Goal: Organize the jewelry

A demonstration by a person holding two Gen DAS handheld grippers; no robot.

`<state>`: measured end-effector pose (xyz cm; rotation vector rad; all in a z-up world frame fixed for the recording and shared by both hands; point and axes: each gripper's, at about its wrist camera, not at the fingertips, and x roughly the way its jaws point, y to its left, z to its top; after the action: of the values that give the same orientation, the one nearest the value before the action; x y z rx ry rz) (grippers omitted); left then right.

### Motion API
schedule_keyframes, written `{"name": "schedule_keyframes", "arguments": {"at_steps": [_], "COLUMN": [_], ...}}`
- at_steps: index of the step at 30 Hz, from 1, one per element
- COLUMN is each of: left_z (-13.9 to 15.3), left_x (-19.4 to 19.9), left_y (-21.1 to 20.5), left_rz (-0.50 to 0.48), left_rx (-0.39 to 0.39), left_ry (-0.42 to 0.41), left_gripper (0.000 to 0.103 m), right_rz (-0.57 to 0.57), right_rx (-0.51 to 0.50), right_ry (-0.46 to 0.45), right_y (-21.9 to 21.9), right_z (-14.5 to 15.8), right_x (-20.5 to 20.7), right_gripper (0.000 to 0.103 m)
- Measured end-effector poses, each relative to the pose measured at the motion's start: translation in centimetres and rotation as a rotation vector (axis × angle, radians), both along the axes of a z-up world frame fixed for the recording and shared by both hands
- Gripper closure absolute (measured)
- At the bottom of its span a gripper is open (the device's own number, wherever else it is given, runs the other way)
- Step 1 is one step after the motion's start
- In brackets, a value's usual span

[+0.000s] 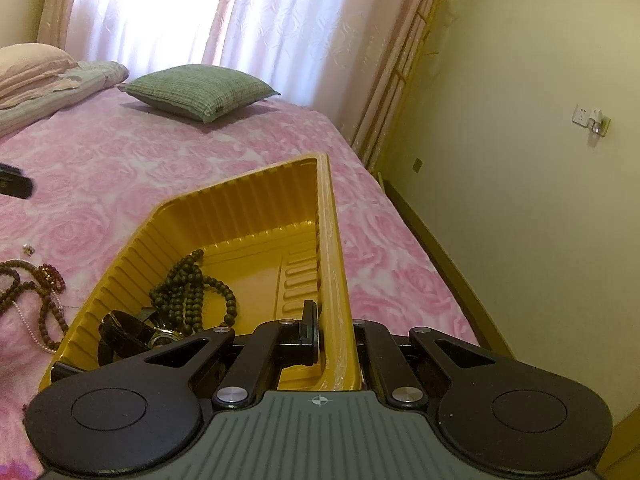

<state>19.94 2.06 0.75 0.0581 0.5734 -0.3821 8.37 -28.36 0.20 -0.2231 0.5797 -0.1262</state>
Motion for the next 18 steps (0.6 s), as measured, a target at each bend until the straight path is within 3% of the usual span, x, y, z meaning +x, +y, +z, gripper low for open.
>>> {"name": "schedule_keyframes", "arguments": {"at_steps": [9, 18], "left_z": [-1.9, -4.4], "left_x": [-1.5, -2.4], "left_y": [4.2, 5.2], "left_rz": [0.111, 0.127], "left_rx": [0.045, 0.056], "left_ry": [0.01, 0.057], "left_gripper": [0.074, 0.074], "right_rz": [-0.031, -0.034], "right_rx": [-0.014, -0.028], "right_ry": [0.029, 0.035], "right_y": [0.2, 0.5], "right_z": [0.0, -0.2], "right_x": [0.4, 0.8], "right_gripper": [0.099, 0.099]}}
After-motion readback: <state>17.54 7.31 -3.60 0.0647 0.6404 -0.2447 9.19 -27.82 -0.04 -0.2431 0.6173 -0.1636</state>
